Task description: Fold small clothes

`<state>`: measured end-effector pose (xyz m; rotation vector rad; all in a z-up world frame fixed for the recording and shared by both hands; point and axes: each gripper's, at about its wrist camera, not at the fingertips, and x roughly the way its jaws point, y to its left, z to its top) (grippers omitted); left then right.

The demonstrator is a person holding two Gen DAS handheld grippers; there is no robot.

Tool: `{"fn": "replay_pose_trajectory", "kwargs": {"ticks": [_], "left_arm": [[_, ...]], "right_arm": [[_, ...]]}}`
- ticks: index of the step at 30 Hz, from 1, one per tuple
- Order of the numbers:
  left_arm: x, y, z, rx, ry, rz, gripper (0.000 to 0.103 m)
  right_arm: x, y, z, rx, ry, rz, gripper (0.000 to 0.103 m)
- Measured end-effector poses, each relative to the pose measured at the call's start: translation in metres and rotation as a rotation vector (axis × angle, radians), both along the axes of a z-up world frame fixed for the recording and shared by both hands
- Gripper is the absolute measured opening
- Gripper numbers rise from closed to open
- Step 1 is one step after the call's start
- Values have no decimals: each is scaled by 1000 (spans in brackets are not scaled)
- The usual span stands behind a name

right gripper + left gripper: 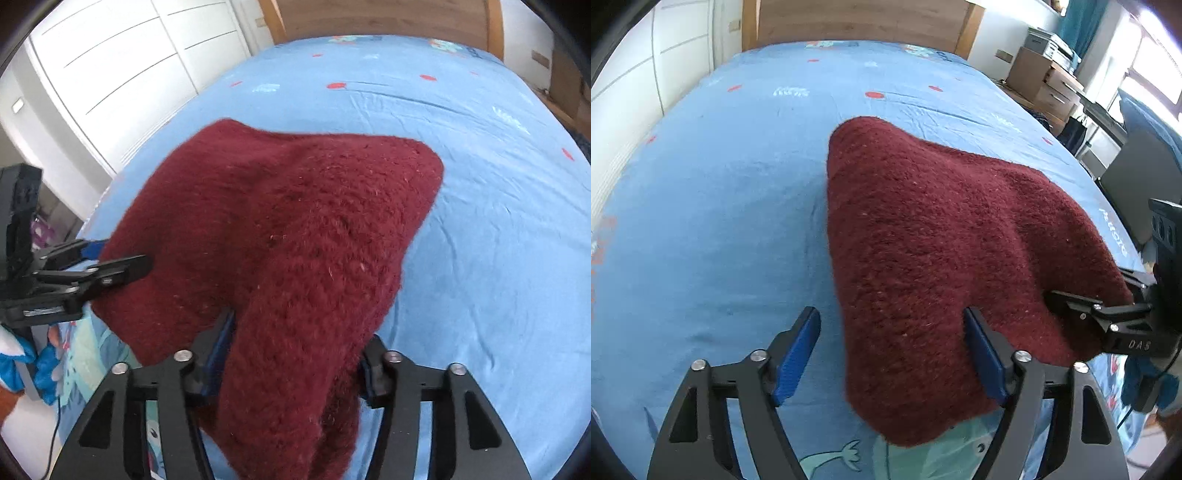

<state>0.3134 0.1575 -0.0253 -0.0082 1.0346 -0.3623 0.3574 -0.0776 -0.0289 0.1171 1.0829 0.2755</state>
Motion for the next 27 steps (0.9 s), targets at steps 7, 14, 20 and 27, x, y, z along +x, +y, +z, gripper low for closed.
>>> {"fn": "replay_pose_trajectory", "kwargs": {"ticks": [7, 14, 20, 27], "left_arm": [[-3, -5, -1, 13, -1, 16, 79], [4, -10, 2, 19, 3, 24, 80], [2, -7, 14, 24, -7, 36, 80], [-3, 2, 14, 3, -11, 58, 81]], "right_arm": [[-11, -8, 7, -24, -17, -23, 64], [-26, -28, 3, -45, -17, -36, 65], [-33, -37, 7, -14, -28, -59, 65], [-28, -43, 26, 11, -85, -110, 65]]}}
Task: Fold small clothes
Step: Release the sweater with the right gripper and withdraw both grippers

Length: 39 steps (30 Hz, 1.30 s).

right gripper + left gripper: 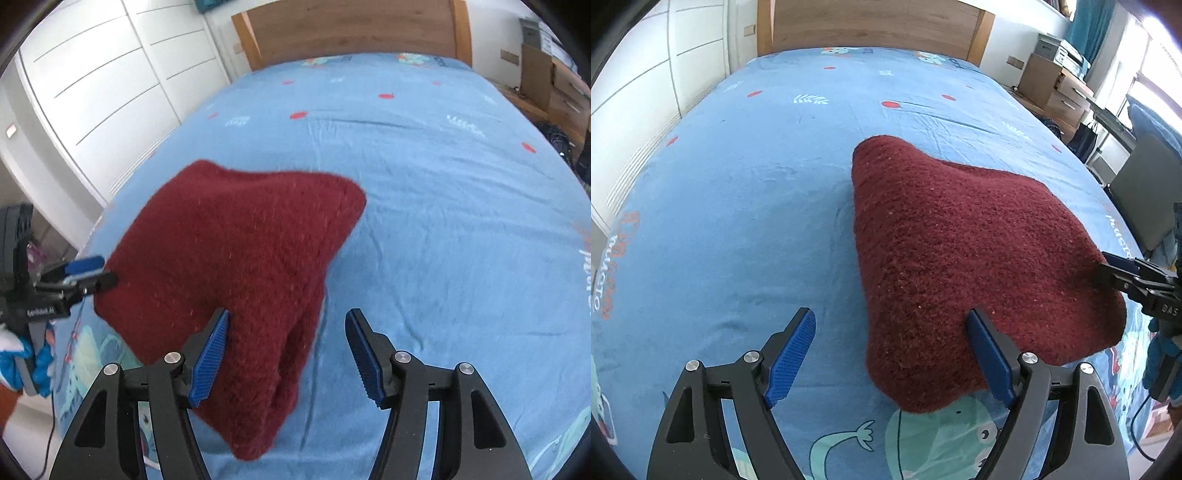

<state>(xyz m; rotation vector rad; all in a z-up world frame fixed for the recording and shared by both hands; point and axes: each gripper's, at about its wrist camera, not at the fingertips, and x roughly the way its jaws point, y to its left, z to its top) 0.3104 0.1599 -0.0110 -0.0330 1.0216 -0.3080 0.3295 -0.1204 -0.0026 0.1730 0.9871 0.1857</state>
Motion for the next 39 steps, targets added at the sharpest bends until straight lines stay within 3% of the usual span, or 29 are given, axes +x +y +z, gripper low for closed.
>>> {"fn": "replay_pose_trajectory", "kwargs": {"ticks": [4, 7, 13, 16, 23, 30, 39], "left_arm": [[-4, 3, -9, -18, 25, 5, 85], [-9, -3, -14, -20, 45, -9, 85], [-14, -10, -13, -28, 60, 1, 85], [-15, -5, -5, -47, 60, 31, 85], [-40, 0, 25, -29, 10, 23, 84], [-97, 10, 51, -21, -38, 31, 85], [-167, 35, 78, -26, -86, 80, 95]], "right_arm": [[6, -1, -24, -49, 59, -31, 65], [8, -1, -36, -81, 76, -58, 72], [14, -1, -31, -174, 85, -67, 76], [9, 2, -23, -162, 82, -70, 76], [-30, -1, 8, -147, 57, -111, 76], [-88, 10, 32, -184, 69, -124, 76], [-167, 44, 65, -160, 2, -121, 76]]}}
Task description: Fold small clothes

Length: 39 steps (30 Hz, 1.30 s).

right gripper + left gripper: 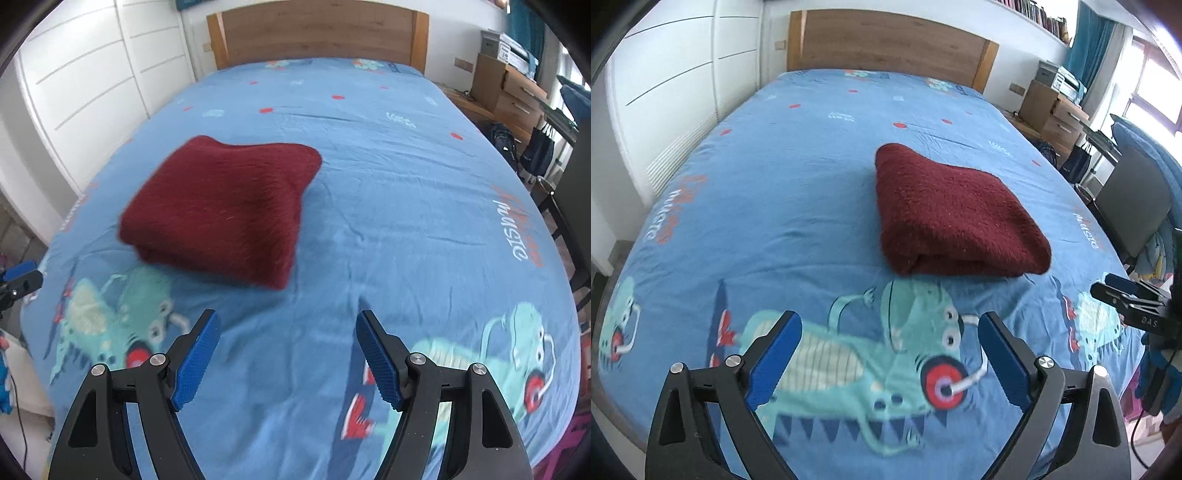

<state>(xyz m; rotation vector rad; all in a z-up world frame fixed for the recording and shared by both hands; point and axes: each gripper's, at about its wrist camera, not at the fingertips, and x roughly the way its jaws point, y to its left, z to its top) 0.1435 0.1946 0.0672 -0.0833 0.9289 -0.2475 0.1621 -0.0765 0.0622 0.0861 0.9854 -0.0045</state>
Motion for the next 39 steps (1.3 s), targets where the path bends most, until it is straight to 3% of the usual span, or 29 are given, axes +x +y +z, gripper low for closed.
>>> {"fn": "replay_pose_trajectory", "kwargs": {"ticks": [11, 17, 22, 24, 34, 39], "left_arm": [[-73, 2, 14, 50, -124, 65, 102], [-92, -12, 15, 92, -123, 61, 102], [-109, -17, 26, 109, -177, 75, 102], [-115, -16, 31, 107, -198, 76, 102], [-143, -14, 48, 110, -299, 80, 102], [-147, -10, 44, 127, -300, 100, 102]], "right_arm": [[-97, 56, 50, -13, -192, -10, 80], [-134, 68, 71, -52, -270, -19, 83], [-157, 69, 83, -67, -304, -35, 93], [-164, 70, 86, -67, -313, -40, 102], [-183, 75, 91, -57, -329, -64, 103], [-184, 75, 91, -57, -324, -64, 103]]}}
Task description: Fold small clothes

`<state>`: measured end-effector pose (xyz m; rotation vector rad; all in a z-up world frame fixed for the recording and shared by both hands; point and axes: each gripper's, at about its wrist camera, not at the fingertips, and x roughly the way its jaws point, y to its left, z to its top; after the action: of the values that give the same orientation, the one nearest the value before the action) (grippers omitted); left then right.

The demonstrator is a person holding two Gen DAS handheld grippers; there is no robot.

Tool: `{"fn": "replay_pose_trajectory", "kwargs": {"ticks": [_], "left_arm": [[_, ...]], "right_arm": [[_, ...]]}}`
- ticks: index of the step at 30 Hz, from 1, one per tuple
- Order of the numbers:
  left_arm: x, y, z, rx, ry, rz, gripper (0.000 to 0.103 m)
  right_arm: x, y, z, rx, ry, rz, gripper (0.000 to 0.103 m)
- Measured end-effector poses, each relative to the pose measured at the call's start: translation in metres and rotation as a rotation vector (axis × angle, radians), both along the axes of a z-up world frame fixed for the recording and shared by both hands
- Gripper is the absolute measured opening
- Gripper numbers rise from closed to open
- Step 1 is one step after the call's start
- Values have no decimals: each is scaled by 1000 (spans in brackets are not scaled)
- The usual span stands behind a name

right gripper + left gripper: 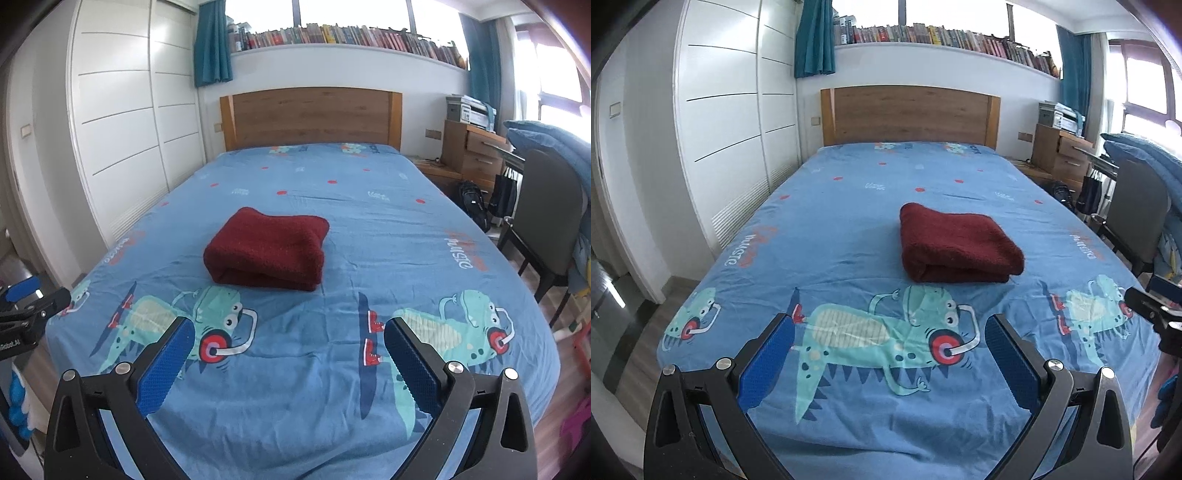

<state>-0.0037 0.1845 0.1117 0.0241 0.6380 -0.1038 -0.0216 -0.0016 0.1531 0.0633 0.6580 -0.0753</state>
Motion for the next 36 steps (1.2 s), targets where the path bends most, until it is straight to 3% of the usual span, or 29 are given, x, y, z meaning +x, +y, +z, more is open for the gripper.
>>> {"fn": "replay_pose_trajectory", "kwargs": {"ticks": [14, 36], "left_arm": [[-2, 12, -6, 6, 10, 55, 102], [9, 4, -3, -21, 13, 28, 102]], "right_arm": [[-9, 1, 10, -37, -32, -15, 103], [-5, -15, 5, -30, -28, -42, 103]]}}
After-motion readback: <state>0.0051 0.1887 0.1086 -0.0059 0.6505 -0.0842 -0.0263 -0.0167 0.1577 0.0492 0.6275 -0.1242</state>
